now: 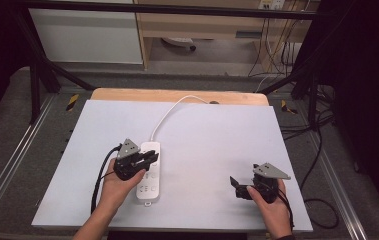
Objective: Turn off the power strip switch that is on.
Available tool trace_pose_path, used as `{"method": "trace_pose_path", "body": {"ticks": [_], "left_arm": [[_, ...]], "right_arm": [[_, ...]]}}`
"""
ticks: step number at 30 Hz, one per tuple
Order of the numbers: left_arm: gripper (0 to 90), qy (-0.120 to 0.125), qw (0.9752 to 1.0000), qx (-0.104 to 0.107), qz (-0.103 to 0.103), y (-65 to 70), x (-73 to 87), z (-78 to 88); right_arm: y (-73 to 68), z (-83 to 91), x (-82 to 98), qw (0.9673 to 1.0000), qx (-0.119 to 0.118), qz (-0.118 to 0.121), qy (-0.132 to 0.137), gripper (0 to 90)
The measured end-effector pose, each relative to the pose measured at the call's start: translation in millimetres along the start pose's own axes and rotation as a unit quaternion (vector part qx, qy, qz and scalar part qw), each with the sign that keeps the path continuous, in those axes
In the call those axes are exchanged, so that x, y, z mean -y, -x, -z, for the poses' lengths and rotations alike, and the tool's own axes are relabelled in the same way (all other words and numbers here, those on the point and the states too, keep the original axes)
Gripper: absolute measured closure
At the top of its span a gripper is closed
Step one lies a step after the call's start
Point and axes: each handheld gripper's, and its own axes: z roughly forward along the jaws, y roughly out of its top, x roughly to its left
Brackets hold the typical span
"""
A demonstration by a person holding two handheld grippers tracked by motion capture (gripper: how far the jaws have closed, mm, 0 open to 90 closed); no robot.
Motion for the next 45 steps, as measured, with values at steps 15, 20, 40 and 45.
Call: {"method": "trace_pose_path", "body": {"ticks": [15,20,40,45], "left_arm": [[90.0,-0.028,0.9995,0.012,0.002,-6.7,5.7,-6.6],[90.0,-0.045,0.9989,0.011,-0.001,-11.3,9.5,-10.9],[90.0,-0.066,0.9978,0.004,-0.006,-16.8,15.0,-18.3],[90.0,-0.067,0.9977,0.004,-0.008,-16.4,15.0,-19.0]], "right_arm": [[-0.1,0.0,-0.3,1.0000,0.000,0.001,0.000,3.6],[-0.4,0.2,-0.4,1.0000,0.000,0.000,0.000,3.6],[-0.6,0.2,-0.5,1.0000,-0.001,0.002,-0.001,3.5],[-0.2,0.2,-0.4,1.0000,-0.001,0.002,-0.001,3.5]]}}
